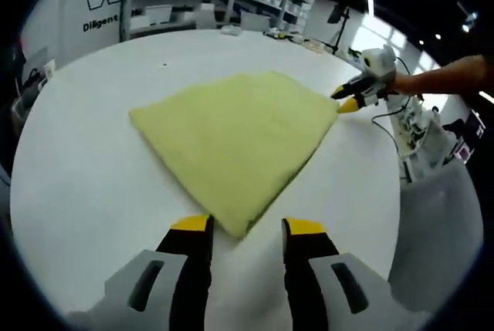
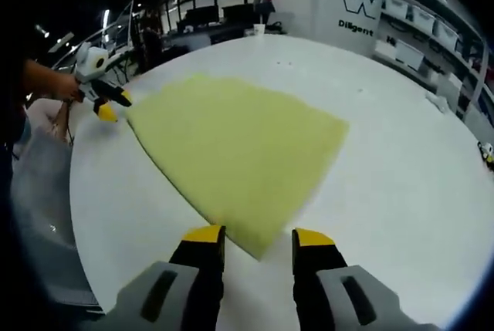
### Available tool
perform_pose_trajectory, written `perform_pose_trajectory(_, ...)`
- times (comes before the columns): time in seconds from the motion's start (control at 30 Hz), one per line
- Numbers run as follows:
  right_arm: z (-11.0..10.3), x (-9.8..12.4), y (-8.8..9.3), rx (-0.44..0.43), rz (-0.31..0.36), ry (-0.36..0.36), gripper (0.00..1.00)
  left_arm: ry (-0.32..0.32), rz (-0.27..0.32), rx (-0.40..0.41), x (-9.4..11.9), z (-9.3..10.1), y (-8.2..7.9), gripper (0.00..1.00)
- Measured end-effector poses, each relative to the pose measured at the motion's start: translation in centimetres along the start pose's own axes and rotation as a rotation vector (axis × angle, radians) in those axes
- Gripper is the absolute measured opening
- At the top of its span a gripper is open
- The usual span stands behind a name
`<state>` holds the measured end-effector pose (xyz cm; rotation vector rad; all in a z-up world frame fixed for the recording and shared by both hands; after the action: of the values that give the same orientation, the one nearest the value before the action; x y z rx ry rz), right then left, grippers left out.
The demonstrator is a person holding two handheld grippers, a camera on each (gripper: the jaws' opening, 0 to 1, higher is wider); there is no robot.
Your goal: Fold the garment on the visible template until the final outline fits inside the template.
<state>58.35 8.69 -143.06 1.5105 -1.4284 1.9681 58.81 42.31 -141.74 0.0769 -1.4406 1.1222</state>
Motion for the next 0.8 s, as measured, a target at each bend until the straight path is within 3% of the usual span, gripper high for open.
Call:
perform_pose_trajectory(0.23, -0.4, 0.0, 0.8, 0.014, -0.024, 0.000, 0.13, -0.058, -0.054, -0.010, -0.3, -0.8, 1.1, 0.03)
perform_pose_trajectory(0.33, -0.3, -0.2, 1.4, 0.041, -0.055, 0.013, 0.00, -0.069, -0.065, 0.005, -0.5, -0.8, 1.4, 0.01)
perform_pose_trajectory(0.43, -0.3, 0.0, 1.3, 0.032, -0.050, 0.016, 0.00, -0.099, -0.062, -0.053, -0.3, -0.8, 1.1, 0.00)
perform_pose_trajectory(0.63, 0.1, 0.3, 1.5, 0.037, -0.068, 0.039, 0.00, -0.156, -0.077, -0.250, 0.5, -1.4, 1.0, 0.00)
perform_pose_trajectory(0.8, -0.2, 0.5, 1.6, 0.026, -0.066, 0.036, 0.00, -0.169, -0.087, -0.214, 1.3, -1.6, 1.7, 0.00)
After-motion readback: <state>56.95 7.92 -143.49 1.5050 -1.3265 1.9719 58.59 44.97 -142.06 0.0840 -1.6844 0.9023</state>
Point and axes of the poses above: the point that each gripper's makers call its tool centre point, and the gripper's own axes: x roughly backward along the fingers, z roughly to its right, y roughly out of its underside, the point moved 1 cm from there along x, roughly backward along the fingers, and after that the axes turned 8 degrees about -z, right-handed, at the moved point
